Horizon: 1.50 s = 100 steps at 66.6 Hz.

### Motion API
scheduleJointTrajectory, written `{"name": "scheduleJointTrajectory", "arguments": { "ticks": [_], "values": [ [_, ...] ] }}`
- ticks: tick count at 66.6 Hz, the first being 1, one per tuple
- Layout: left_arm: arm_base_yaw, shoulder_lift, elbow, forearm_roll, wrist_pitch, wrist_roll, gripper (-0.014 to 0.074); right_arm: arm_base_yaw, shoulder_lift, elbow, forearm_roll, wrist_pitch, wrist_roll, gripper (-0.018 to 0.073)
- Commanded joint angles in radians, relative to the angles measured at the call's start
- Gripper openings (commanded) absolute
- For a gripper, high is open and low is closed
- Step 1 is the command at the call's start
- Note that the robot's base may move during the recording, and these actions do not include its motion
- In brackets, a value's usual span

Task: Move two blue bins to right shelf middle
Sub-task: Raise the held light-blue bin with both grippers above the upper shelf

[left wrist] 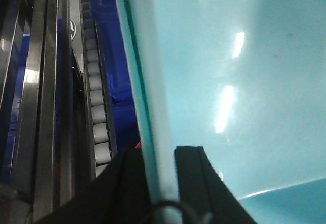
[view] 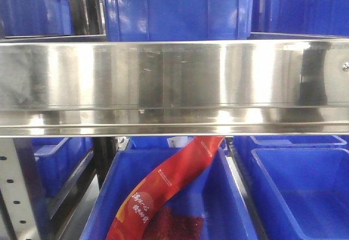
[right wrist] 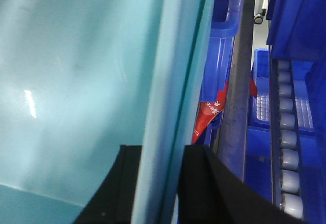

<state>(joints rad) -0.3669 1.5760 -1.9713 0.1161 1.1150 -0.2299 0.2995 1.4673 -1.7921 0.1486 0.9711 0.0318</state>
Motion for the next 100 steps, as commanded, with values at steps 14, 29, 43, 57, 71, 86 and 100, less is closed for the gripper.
{"name": "scheduleJointTrajectory", "arguments": {
  "ticks": [14,29,43,57,71,86,100],
  "values": [
    [-0.005,-0.022,-0.017,-0.012,-0.066,0.017,-0.0111,0.000,-0.012,-0.015,0.008,-0.090,-0.003,-0.0153],
    [-0.005,-0.022,-0.017,-0.012,-0.066,0.017,-0.0111,0.000,-0.012,-0.015,0.008,-0.090,-0.003,-0.0153],
    [-0.005,-0.022,-0.017,-0.012,-0.066,0.017,-0.0111,0.000,-0.012,-0.015,0.008,-0.090,-0.003,-0.0153],
    [-0.005,-0.022,-0.017,-0.013,-0.072,0.017,-0.0111,0.000,-0.012,-0.015,0.008,-0.090,-0.003,-0.0153],
    [-0.005,-0.022,-0.017,-0.017,-0.112,0.017,-0.0111,0.000,-0.012,-0.015,0.008,-0.090,-0.003,-0.0153],
    [-0.005,-0.019,0.006,-0.034,-0.023,0.017,-0.0111,0.001,-0.012,0.016,0.016,-0.002,-0.003,-0.0153],
    [-0.005,-0.013,0.152,-0.017,-0.095,0.017,-0.0111,0.001,-0.012,0.202,0.016,-0.081,-0.003,-0.0153]
  ]
}}
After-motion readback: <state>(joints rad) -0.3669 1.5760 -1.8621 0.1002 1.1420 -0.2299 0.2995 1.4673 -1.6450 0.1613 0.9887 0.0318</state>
